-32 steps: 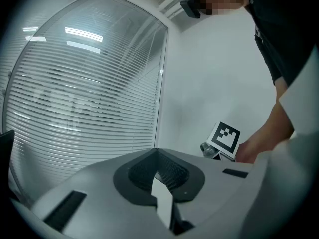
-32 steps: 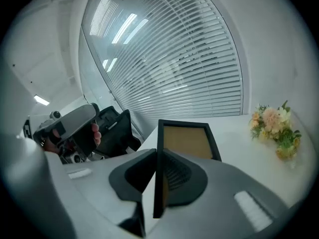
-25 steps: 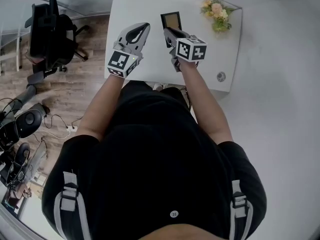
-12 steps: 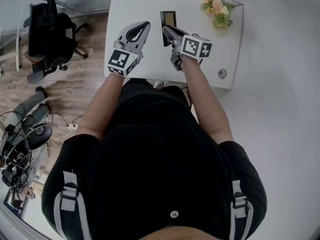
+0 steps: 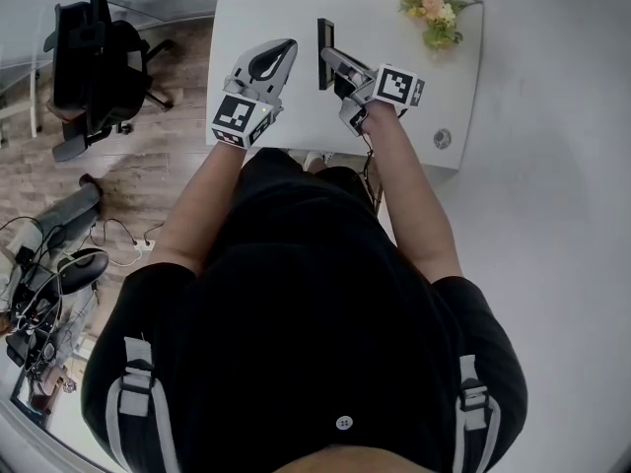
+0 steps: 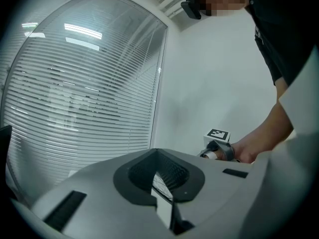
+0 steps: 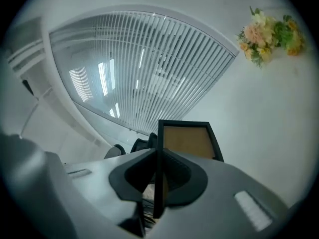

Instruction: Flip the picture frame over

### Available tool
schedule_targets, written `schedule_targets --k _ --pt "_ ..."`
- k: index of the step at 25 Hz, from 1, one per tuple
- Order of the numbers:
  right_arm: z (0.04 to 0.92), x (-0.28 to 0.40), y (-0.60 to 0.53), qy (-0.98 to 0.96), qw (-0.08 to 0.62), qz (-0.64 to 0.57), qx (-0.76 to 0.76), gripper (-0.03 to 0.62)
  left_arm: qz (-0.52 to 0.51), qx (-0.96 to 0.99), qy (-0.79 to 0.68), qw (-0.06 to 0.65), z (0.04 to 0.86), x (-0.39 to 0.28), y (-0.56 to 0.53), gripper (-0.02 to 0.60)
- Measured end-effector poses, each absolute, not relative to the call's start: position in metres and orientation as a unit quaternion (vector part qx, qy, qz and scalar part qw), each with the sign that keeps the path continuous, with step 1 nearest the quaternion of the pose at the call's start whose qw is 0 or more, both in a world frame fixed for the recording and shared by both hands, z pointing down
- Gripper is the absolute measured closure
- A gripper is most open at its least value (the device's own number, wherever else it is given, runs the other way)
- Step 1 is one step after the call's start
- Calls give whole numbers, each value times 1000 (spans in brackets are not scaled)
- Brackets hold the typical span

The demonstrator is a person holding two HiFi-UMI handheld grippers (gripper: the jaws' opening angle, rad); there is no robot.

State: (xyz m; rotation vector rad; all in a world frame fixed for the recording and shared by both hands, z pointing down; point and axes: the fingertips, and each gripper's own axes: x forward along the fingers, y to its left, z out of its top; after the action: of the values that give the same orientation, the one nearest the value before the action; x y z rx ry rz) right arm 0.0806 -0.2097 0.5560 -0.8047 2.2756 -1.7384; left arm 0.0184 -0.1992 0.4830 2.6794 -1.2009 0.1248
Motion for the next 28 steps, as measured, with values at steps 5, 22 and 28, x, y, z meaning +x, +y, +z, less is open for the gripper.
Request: schedule_targets --k 5,22,28 --pt "563 81 -208 742 127 -608 -254 543 43 906 -406 109 492 13 -196 578" --pt "624 82 -210 664 206 -682 -227 543 56 908 -394 135 526 14 -203 578" --pt "649 79 -213 652 214 -694 -217 543 57 909 -388 138 530 12 -212 578"
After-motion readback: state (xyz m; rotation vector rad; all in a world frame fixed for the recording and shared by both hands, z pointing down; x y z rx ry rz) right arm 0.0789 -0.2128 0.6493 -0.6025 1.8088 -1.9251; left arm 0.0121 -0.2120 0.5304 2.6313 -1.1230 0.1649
